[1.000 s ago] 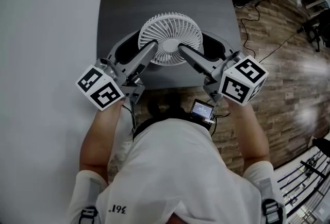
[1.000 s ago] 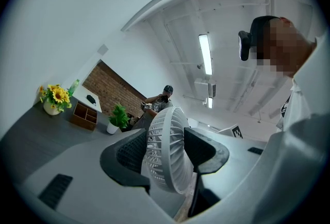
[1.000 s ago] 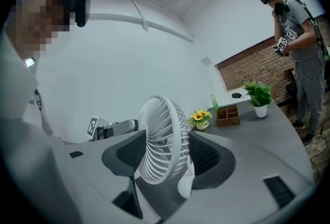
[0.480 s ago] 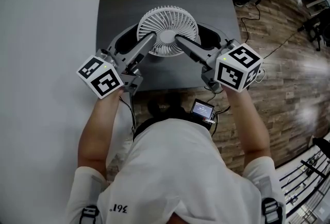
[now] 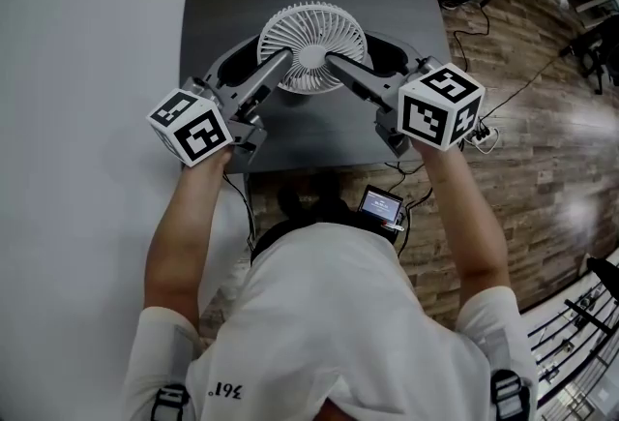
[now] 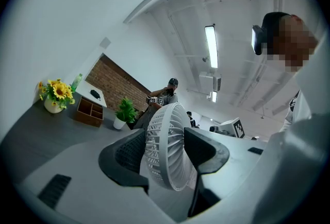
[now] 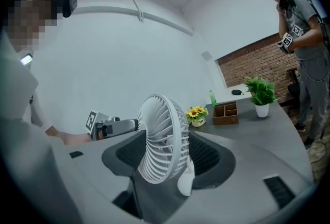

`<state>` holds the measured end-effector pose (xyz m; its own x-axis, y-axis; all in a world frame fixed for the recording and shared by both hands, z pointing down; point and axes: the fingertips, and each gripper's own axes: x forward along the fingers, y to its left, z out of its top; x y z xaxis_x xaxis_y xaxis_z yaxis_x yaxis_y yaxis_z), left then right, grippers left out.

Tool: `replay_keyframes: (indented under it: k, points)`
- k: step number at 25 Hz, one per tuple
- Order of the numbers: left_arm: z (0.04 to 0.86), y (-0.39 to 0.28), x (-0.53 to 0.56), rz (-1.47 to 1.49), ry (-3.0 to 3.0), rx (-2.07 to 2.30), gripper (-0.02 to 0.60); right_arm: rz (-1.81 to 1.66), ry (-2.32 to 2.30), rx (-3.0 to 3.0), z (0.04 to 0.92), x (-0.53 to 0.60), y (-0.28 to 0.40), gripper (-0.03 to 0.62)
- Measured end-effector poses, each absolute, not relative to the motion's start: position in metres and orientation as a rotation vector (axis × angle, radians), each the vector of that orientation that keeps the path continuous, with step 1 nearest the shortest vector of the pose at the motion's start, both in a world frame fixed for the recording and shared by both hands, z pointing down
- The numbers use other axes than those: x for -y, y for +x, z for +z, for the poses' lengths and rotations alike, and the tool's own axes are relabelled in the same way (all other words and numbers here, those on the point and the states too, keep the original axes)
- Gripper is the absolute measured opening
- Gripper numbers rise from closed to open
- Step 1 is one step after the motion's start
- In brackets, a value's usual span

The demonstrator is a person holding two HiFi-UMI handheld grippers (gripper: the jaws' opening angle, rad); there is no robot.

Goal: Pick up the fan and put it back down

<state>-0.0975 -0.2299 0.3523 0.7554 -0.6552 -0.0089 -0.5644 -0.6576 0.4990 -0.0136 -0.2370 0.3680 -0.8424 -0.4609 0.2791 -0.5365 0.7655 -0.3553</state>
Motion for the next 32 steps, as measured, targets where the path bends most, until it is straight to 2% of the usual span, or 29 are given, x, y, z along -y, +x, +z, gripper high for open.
replay_keyframes:
  k: [17,32]
  points:
    - [0.383,-0.103,0.241,-0.199,2.458,0.960,0.245,0.616,0.726,2.746,0.397,0.252,-0.021,0.264]
    - [0.406,-0.110,0.309,-0.106,2.429,0.983,0.244,0.616,0.678,2.704,0.421,0.322,-0.030,0.264]
